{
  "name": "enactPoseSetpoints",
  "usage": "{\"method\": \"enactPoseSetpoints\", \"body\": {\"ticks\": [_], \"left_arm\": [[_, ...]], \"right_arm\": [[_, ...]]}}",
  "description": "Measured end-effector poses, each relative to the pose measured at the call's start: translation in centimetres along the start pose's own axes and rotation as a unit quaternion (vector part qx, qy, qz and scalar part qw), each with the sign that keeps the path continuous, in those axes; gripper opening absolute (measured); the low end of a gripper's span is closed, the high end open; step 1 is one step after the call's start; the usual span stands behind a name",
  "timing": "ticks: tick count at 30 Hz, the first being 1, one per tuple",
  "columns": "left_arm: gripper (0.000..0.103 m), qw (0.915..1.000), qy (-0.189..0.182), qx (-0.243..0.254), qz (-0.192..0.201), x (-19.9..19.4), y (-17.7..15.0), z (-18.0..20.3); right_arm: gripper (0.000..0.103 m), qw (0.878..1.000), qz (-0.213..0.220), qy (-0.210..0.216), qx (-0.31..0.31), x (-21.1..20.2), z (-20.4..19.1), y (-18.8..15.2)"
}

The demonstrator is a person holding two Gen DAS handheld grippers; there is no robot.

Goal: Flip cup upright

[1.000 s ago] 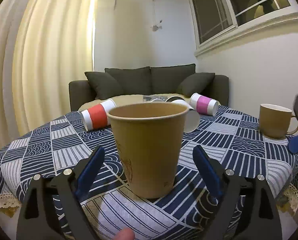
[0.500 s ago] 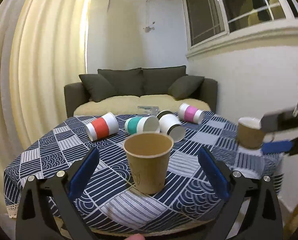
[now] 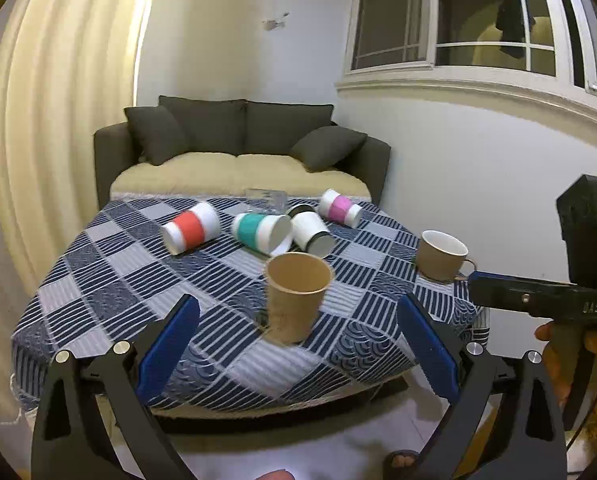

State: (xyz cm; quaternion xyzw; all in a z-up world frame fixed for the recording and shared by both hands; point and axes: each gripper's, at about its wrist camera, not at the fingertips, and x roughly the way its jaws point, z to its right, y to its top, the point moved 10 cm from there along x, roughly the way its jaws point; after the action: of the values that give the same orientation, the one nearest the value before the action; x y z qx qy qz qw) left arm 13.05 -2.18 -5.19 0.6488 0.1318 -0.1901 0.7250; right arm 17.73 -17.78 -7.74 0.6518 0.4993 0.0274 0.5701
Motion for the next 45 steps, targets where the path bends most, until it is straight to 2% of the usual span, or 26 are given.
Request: {"method": "enactPoseSetpoints", "body": {"ticks": [6,11,15,18,23,26,33,45], "left_arm": [[0.096,0.9999,-0.004,0.012,0.003,-2.1,0.0,-1.8],[0.096,0.9999,-0.012,0.006,0.000,-2.0,-0.5,-2.7],[0.096,0.9995,-0.023,0.024,-0.001,-1.6,-1.4,-2.3],[0.096,0.9992,-0.036,0.014,-0.008,-1.2,-1.5,-2.2],[0.096,0.9994,-0.030,0.016,-0.010,-0.8,-1.8,-2.2],[0.096,0.9991,-0.033,0.023,-0.014,-0.7,-2.0,-1.8],[0.096,0.9980,-0.034,0.052,-0.010,-0.8,-2.2,-0.8],[0.096,0.9985,-0.036,0.041,-0.008,-0.9,-2.2,-1.1]], "right_arm": [[0.093,1.000,0.009,-0.011,-0.025,-0.9,-1.4,-0.4],[0.094,0.998,0.016,-0.031,-0.056,-0.6,-1.5,-1.2],[0.094,0.997,0.013,-0.039,-0.071,-0.1,-1.5,-1.9],[0.094,0.996,0.015,-0.036,-0.082,0.2,-1.7,-1.9],[0.094,0.995,0.018,-0.034,-0.095,0.4,-2.2,-1.9],[0.097,0.994,0.029,-0.027,-0.103,0.0,-2.7,-1.7],[0.098,0.991,0.037,-0.027,-0.128,-0.2,-3.5,-1.7],[0.098,0.992,0.030,-0.022,-0.117,0.0,-3.2,-1.9]]}}
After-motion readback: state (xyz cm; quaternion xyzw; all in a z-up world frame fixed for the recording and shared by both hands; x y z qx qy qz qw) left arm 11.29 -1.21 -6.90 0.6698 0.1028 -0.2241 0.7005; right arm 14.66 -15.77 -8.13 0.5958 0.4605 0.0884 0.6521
